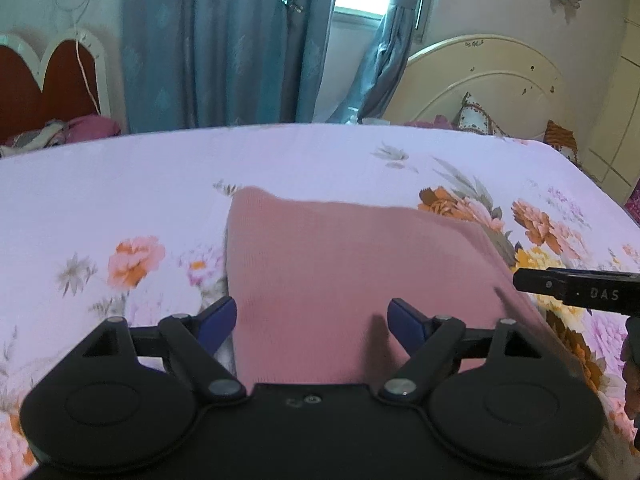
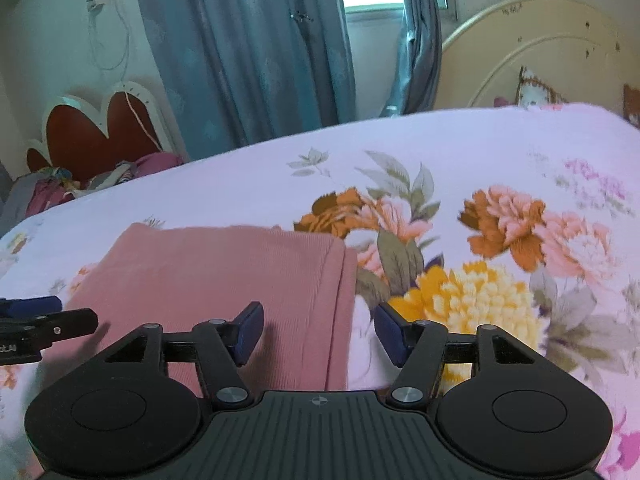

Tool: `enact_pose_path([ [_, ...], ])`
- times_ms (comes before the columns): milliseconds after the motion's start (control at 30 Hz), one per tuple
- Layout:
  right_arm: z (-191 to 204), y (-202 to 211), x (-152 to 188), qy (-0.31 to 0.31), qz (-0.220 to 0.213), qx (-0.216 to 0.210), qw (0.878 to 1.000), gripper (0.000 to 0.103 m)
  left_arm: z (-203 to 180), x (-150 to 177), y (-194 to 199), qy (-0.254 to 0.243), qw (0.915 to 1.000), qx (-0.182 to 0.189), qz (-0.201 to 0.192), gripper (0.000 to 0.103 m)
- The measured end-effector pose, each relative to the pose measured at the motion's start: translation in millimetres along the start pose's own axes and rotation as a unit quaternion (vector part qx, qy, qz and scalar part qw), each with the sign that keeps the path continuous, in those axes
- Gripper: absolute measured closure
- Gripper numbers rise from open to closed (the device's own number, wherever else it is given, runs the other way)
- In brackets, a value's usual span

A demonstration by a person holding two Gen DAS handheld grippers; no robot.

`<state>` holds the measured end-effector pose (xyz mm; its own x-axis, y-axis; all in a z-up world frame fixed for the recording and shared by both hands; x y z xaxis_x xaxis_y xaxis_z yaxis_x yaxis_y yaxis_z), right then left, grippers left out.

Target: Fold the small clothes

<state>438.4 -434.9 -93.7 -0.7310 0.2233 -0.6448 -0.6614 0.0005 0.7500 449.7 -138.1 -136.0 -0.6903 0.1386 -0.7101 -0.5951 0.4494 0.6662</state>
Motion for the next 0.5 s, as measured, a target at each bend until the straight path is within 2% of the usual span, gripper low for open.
enact_pose_path([
  [167,-6,-1,11,-0.030,0.033,-0.025,0.999,0.042,5,11,-3,0.019,0.9996,0.005,0.019,0.019],
  [300,-10,-10,17,-0.055,0.055,-0.039,0.996,0.042,12,18,-8,0.055,0.9979,0.023,0.026,0.018],
  [400,-11,-22,21,-0.082,0.072,-0.061,0.992,0.042,21,24,-17,0.096,0.9932,0.053,0.040,0.019],
  [500,-13,-28,19,-0.103,0.065,-0.072,0.990,0.042,28,29,-26,0.135,0.9867,0.079,0.044,0.020],
])
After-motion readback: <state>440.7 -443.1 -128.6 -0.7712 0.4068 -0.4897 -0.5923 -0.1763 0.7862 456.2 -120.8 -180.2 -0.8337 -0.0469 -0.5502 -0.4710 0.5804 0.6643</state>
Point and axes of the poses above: each gripper's, at about its wrist camera, not at the fingertips, and y roughly against the way its jaws point, z to its left, x to its underside, the point moved 3 cm from there along -y, roughly the way its jaws point, and after that the axes turned 10 degrees about x, right-handed, at the moved point
